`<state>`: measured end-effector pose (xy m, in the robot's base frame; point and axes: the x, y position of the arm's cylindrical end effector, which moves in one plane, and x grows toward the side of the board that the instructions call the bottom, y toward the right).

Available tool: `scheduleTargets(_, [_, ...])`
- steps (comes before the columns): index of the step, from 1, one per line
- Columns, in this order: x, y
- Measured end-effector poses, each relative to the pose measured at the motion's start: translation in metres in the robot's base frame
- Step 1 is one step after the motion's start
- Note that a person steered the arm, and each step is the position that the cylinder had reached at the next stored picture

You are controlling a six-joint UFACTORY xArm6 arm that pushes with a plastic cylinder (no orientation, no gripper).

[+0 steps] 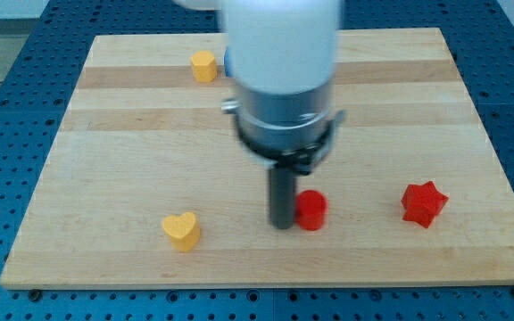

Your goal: Move the red circle near the red star

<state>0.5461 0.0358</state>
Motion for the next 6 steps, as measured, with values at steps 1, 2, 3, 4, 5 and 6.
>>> scheduleTargets(1, [-0.004,0.053])
scheduleTargets(2, [-0.006,0.008])
scheduleTargets(3, [-0.005,0.001])
scheduleTargets(4, [-0.012,0.043])
scheduleTargets(5, [-0.047,0.061])
scheduleTargets(6, [-0.035,0.073])
